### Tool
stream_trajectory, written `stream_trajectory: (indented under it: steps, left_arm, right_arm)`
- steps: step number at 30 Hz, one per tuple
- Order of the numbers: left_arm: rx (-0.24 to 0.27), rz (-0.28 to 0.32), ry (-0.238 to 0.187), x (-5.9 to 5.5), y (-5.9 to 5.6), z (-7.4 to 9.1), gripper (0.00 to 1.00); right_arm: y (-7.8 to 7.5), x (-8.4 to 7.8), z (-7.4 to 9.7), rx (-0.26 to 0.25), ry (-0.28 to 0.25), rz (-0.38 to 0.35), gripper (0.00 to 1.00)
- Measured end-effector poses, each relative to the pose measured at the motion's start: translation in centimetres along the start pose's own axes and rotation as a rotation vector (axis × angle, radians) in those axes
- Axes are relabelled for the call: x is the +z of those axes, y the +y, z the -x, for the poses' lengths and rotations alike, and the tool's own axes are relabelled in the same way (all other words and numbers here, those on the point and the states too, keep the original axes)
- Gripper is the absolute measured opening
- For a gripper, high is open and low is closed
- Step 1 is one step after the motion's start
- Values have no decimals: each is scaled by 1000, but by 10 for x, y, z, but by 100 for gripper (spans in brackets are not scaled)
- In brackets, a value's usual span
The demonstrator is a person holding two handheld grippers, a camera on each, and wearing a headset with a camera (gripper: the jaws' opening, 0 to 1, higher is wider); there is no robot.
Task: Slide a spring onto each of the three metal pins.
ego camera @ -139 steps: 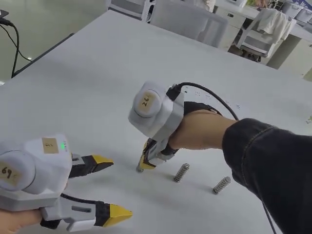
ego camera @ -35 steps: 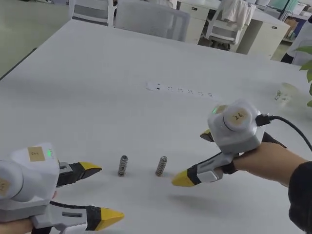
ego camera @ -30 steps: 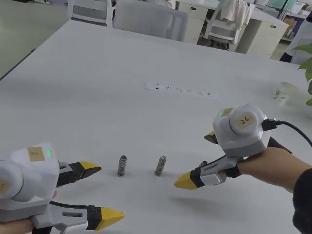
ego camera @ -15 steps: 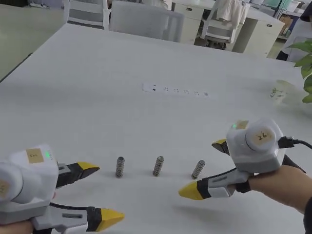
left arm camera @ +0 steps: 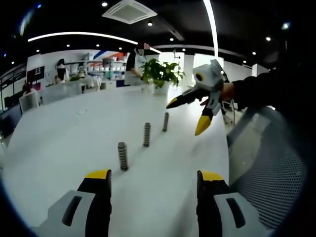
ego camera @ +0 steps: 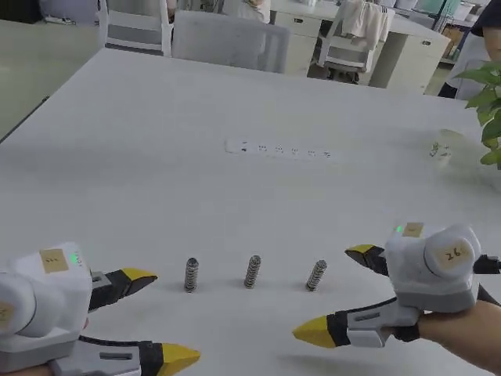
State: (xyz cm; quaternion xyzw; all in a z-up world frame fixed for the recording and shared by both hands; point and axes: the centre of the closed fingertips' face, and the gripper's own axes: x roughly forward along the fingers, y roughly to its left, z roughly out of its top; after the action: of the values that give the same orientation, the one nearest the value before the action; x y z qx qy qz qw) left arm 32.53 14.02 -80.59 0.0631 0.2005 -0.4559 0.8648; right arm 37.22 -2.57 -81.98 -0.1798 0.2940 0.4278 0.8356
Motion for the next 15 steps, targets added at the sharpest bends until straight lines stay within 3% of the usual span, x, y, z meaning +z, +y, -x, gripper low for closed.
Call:
stream_trajectory:
  steps: [15]
  left_arm:
    - [19,19,-2,-3,3,3,67]
  right_arm:
    - [8,-9,-1,21,-46,-42,99]
